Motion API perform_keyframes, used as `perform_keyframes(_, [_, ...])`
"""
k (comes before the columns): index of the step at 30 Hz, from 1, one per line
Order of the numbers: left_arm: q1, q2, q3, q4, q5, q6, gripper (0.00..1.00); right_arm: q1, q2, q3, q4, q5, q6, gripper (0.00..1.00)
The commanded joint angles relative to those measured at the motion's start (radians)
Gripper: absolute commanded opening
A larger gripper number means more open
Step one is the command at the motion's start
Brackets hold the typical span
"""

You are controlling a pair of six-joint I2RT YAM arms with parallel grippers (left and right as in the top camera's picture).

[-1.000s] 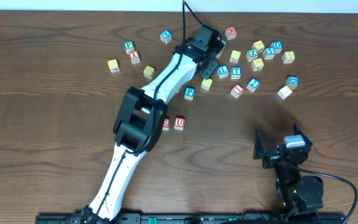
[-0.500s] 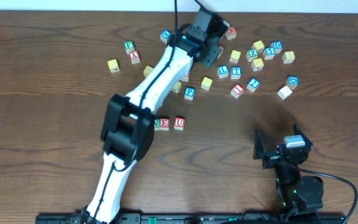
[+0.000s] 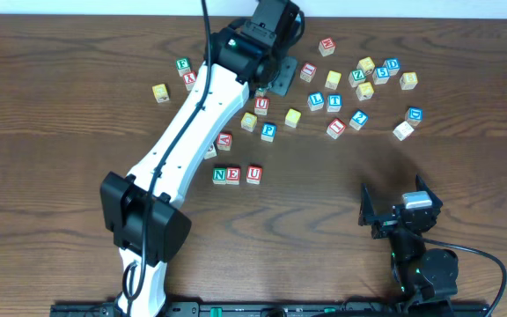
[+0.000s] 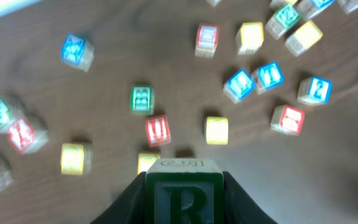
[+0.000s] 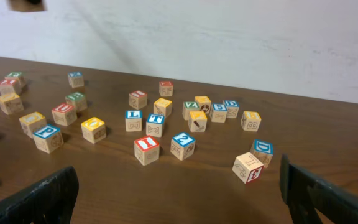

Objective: Spell out NEURIPS
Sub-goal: 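Carry the R block to the right of the U block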

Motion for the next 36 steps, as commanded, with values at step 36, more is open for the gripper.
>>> perform_keyframes(36, [-0.248,0.002,-0.619,0.319,-0.148,-0.492,0.07,-0.008,-0.004,-0.001,-0.003,0.009,0.013,0.99])
